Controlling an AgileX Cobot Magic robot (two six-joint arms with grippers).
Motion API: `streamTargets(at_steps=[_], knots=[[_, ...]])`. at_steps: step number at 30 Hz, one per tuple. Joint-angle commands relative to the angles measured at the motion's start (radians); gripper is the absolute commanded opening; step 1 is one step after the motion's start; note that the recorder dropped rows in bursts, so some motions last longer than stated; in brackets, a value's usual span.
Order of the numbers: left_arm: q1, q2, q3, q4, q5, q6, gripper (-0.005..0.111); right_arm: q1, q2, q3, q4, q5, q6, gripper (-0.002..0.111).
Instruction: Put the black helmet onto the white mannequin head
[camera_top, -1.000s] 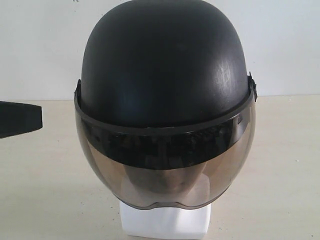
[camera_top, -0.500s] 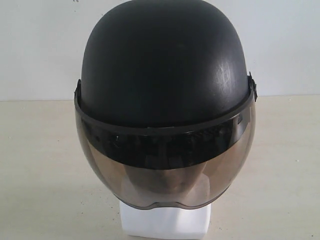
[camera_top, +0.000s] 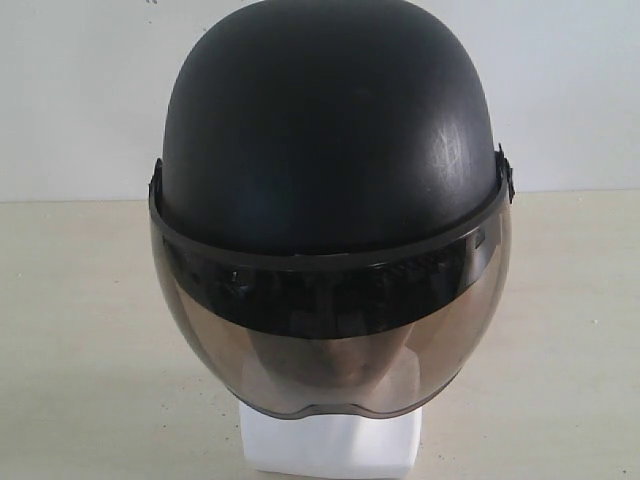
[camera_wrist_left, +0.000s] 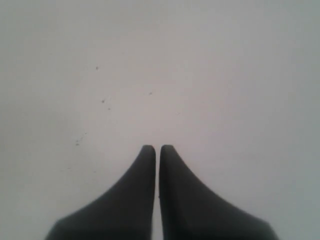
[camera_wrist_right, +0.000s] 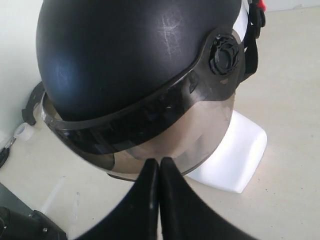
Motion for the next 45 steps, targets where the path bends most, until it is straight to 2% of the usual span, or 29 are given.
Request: streamTargets(at_steps=[1, 4, 7, 9, 13, 14, 16, 21, 30, 36, 45], knots=[[-0.004, -0.007, 0.087, -0.18, 0.019, 0.088, 0.004, 0.003, -0.005, 0.002, 0.0, -0.002, -0.002, 0.0], [-0.004, -0.014, 0.151, -0.275, 0.026, 0.204, 0.004, 0.003, -0.005, 0.002, 0.0, -0.004, -0.002, 0.0], [-0.004, -0.028, 0.203, -0.305, 0.022, 0.442, 0.004, 0.003, -0.005, 0.002, 0.0, -0.006, -0.002, 0.0], [-0.004, -0.041, 0.237, -0.394, -0.029, 0.764, 0.004, 0.003, -0.005, 0.002, 0.0, -0.008, -0.002, 0.0], [-0.004, -0.073, 0.33, -0.749, -0.178, 1.607, 0.004, 0.003, -0.005, 0.002, 0.0, -0.008, -0.002, 0.0], [-0.004, -0.085, 0.353, -0.821, -0.203, 1.733, 0.004, 0.003, -0.005, 0.002, 0.0, -0.011, -0.002, 0.0], [-0.004, -0.119, 0.412, -0.854, -0.247, 1.924, 0.004, 0.003, -0.005, 0.002, 0.0, -0.011, -0.002, 0.0], [-0.002, -0.146, 0.544, -0.778, -0.325, 1.942, 0.004, 0.003, -0.006, 0.002, 0.0, -0.006, -0.002, 0.0], [0.0, -0.146, 0.635, -0.759, -0.325, 1.944, 0.004, 0.003, -0.006, 0.002, 0.002, -0.011, -0.002, 0.0], [0.0, -0.146, 0.635, -0.719, -0.119, 1.951, 0.004, 0.003, -0.006, 0.002, 0.002, -0.011, -0.002, 0.0], [0.0, -0.146, 0.635, -0.717, -0.126, 1.951, 0.004, 0.003, -0.006, 0.002, 0.002, -0.011, -0.002, 0.0]])
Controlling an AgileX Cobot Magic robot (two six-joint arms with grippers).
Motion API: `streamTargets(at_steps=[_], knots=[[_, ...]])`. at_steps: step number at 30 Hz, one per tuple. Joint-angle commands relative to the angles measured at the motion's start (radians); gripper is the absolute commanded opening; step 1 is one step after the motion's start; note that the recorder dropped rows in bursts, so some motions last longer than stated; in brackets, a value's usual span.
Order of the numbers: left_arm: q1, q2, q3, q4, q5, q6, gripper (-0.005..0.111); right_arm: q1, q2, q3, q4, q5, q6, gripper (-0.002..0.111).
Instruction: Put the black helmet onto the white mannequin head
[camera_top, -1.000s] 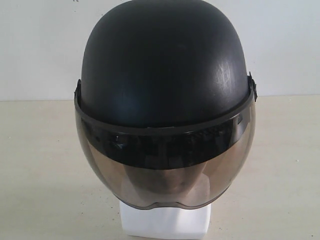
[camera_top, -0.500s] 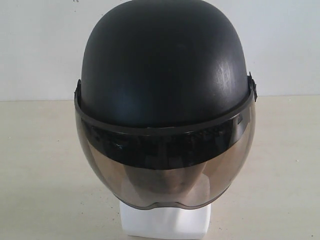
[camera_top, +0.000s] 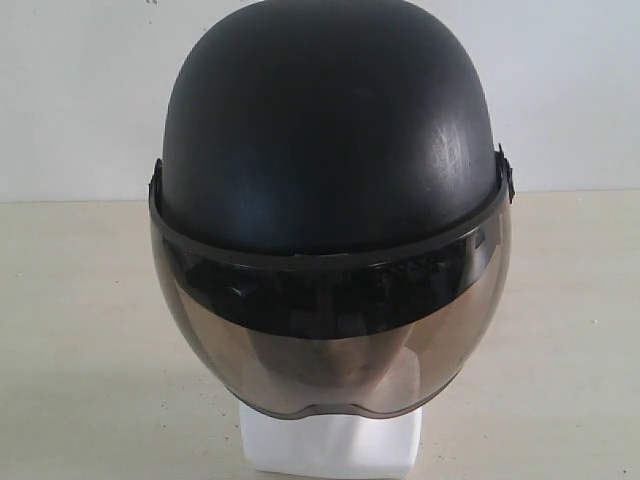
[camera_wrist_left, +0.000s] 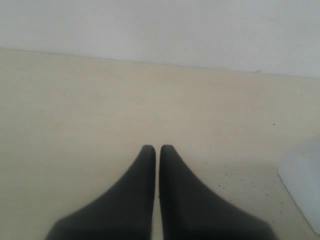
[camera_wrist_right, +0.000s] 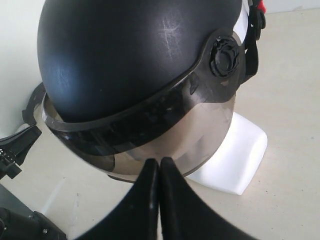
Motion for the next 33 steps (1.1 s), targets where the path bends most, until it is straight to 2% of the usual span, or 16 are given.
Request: streamTargets(at_steps=[1, 25, 28, 33], knots=[[0.0, -0.003, 0.004, 0.003, 0.003, 0.005, 0.004, -0.001, -0.006, 0.002, 0.002, -0.004, -0.002, 0.0], [0.0, -0.003, 0.004, 0.003, 0.003, 0.005, 0.004, -0.001, -0.006, 0.002, 0.0, -0.012, -0.015, 0.0], [0.0, -0.003, 0.004, 0.003, 0.003, 0.005, 0.004, -0.001, -0.006, 0.006, 0.005, -0.123, -0.112, 0.0], [0.0, -0.003, 0.004, 0.003, 0.003, 0.005, 0.004, -0.001, -0.006, 0.073, 0.049, -0.34, -0.135, 0.0]])
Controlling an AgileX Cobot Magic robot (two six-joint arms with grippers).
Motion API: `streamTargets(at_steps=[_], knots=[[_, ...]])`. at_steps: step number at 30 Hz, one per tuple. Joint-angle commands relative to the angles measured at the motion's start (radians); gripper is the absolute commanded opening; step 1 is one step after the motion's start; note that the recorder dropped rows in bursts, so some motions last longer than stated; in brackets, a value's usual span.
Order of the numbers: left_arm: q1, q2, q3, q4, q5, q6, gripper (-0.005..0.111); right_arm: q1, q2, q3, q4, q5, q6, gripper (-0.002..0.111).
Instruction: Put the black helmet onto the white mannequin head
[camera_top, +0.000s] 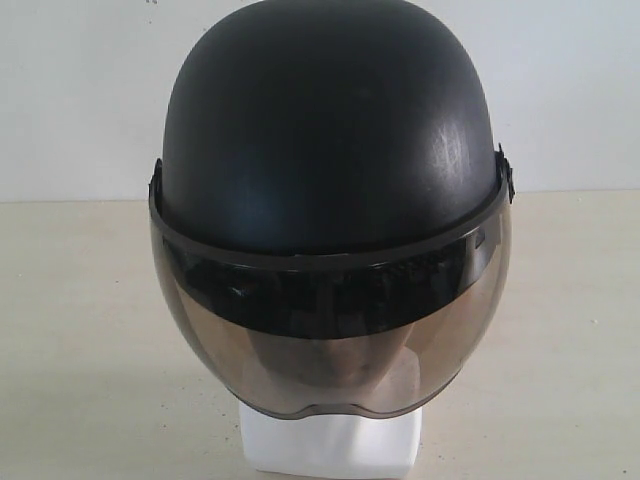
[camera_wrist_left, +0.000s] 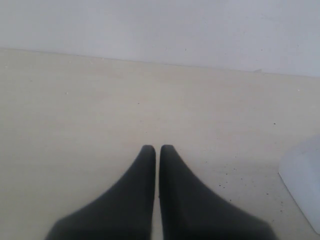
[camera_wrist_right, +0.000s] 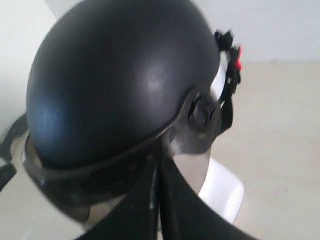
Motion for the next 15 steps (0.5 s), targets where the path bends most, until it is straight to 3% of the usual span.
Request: streamTargets(at_steps=[1, 9, 15], knots=[[0.0, -0.003, 0.004, 0.003, 0.001, 0.003, 0.004, -0.001, -0.016, 0.082, 0.02, -0.196, -0.035, 0.0], [0.0, -0.003, 0.004, 0.003, 0.001, 0.003, 0.004, -0.001, -0.301, 0.366, -0.132, -0.492, -0.001, 0.0], [0.0, -0.003, 0.004, 0.003, 0.001, 0.003, 0.004, -0.001, -0.487, 0.516, -0.633, -0.591, 0.464, 0.0]])
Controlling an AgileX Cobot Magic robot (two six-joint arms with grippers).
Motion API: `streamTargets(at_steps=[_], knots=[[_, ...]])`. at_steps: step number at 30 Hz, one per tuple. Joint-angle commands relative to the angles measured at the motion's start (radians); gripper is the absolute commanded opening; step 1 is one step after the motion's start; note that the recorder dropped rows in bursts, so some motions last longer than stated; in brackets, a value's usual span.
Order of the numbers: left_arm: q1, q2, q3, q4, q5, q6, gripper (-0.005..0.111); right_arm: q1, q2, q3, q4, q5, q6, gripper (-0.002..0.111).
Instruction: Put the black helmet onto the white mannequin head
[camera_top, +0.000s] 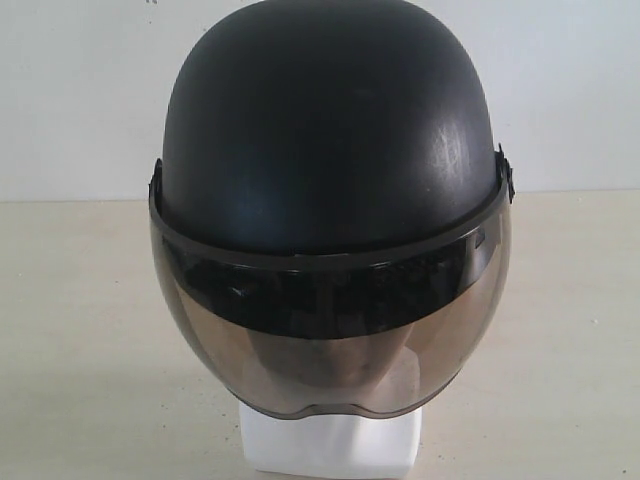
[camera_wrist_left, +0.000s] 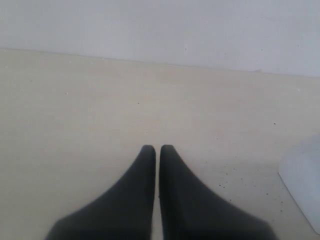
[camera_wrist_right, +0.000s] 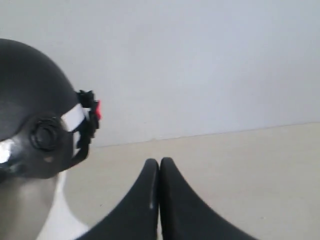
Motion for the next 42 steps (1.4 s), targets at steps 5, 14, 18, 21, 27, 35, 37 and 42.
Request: streamTargets(at_steps=[5, 14, 18, 21, 27, 35, 37, 42], knots=[[0.0, -0.003, 0.004, 0.003, 0.001, 0.003, 0.004, -0.001, -0.153, 0.172, -0.495, -0.102, 0.55, 0.0], [0.0, -0.003, 0.004, 0.003, 0.001, 0.003, 0.004, -0.001, -0.153, 0.309, -0.504, -0.121, 0.548, 0.0], [0.0, -0.003, 0.004, 0.003, 0.001, 0.003, 0.004, -0.001, -0.153, 0.309, -0.514, 0.009, 0.546, 0.0], [0.0, -0.003, 0.004, 0.003, 0.001, 0.003, 0.004, -0.001, -0.153, 0.309, -0.528, 0.035, 0.485, 0.0], [0.0, -0.003, 0.004, 0.003, 0.001, 0.003, 0.004, 0.006, -0.153, 0.309, -0.528, 0.036, 0.32, 0.0], [0.0, -0.003, 0.004, 0.003, 0.001, 0.003, 0.004, 0.046, -0.153, 0.309, -0.525, 0.036, 0.289, 0.0], [0.0, -0.003, 0.004, 0.003, 0.001, 0.003, 0.004, 0.046, -0.153, 0.309, -0.525, 0.036, 0.289, 0.0], [0.0, -0.003, 0.004, 0.003, 0.001, 0.003, 0.004, 0.046, -0.153, 0.309, -0.525, 0.036, 0.289, 0.0]])
